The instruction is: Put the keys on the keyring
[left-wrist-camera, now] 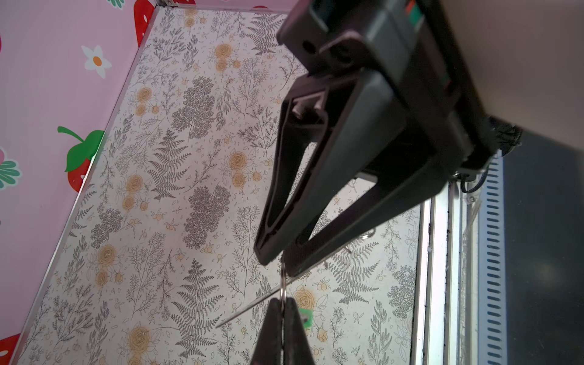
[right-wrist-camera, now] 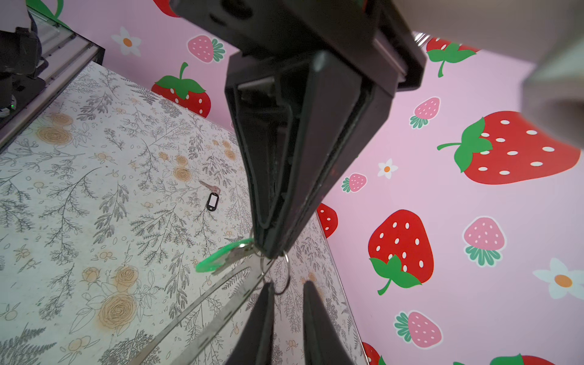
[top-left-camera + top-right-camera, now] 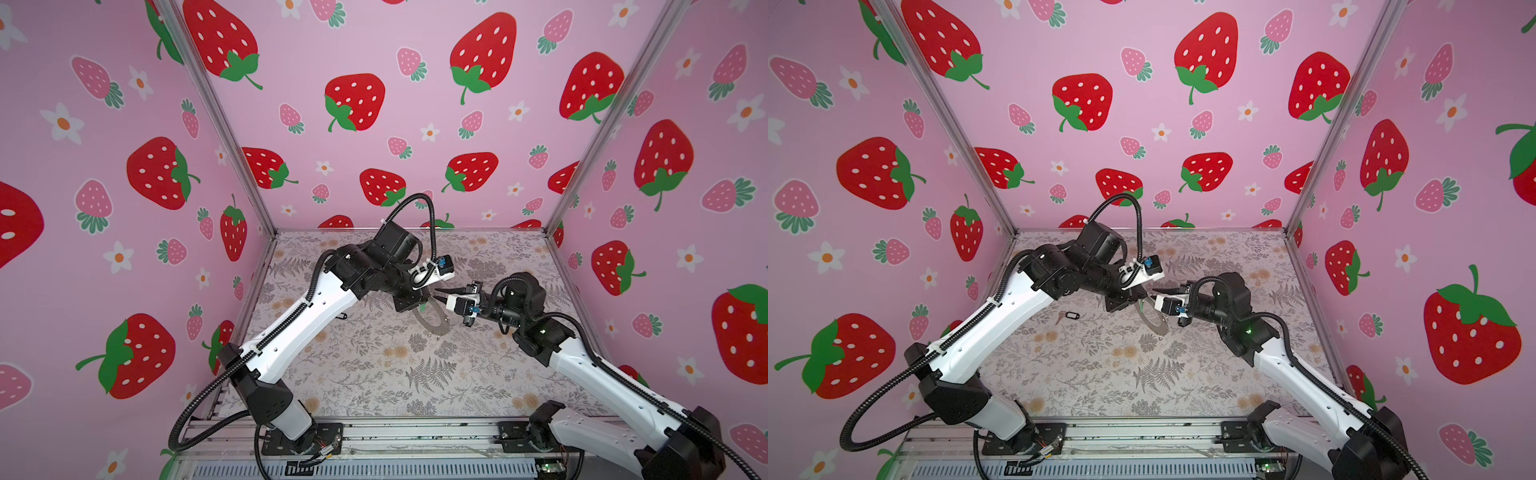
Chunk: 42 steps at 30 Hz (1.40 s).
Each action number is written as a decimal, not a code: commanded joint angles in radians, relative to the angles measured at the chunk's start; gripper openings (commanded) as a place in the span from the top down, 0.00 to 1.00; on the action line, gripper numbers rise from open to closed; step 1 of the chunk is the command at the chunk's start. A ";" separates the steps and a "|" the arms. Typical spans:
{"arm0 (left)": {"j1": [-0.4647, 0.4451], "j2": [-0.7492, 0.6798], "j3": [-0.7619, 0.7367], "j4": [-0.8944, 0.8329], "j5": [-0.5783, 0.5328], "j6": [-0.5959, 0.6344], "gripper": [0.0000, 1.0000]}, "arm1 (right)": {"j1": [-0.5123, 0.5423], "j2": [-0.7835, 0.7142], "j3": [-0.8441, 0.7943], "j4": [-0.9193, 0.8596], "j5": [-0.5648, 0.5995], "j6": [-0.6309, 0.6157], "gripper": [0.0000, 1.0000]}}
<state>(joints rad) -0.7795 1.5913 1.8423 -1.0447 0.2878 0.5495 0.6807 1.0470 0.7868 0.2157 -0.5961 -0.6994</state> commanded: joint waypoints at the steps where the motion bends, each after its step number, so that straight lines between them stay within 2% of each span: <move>1: -0.012 -0.011 0.029 -0.007 0.002 0.013 1.00 | 0.006 0.000 0.035 0.026 -0.024 0.012 0.81; 17: -0.045 -0.017 0.025 0.035 -0.059 0.014 1.00 | 0.014 0.025 0.046 0.049 -0.027 0.048 0.87; 31: -0.045 -0.046 -0.006 0.063 -0.056 0.030 1.00 | 0.016 0.024 0.039 0.004 0.013 0.041 0.85; 34: -0.046 -0.048 -0.006 0.066 -0.046 0.028 1.00 | 0.017 0.023 0.038 0.008 0.013 0.039 0.92; 42: -0.047 -0.041 -0.005 0.057 -0.049 0.034 1.00 | 0.017 0.031 0.052 0.015 0.005 0.040 0.93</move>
<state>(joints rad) -0.8181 1.5768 1.8275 -1.0031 0.1986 0.5678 0.6918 1.0683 0.8093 0.2367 -0.5838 -0.6487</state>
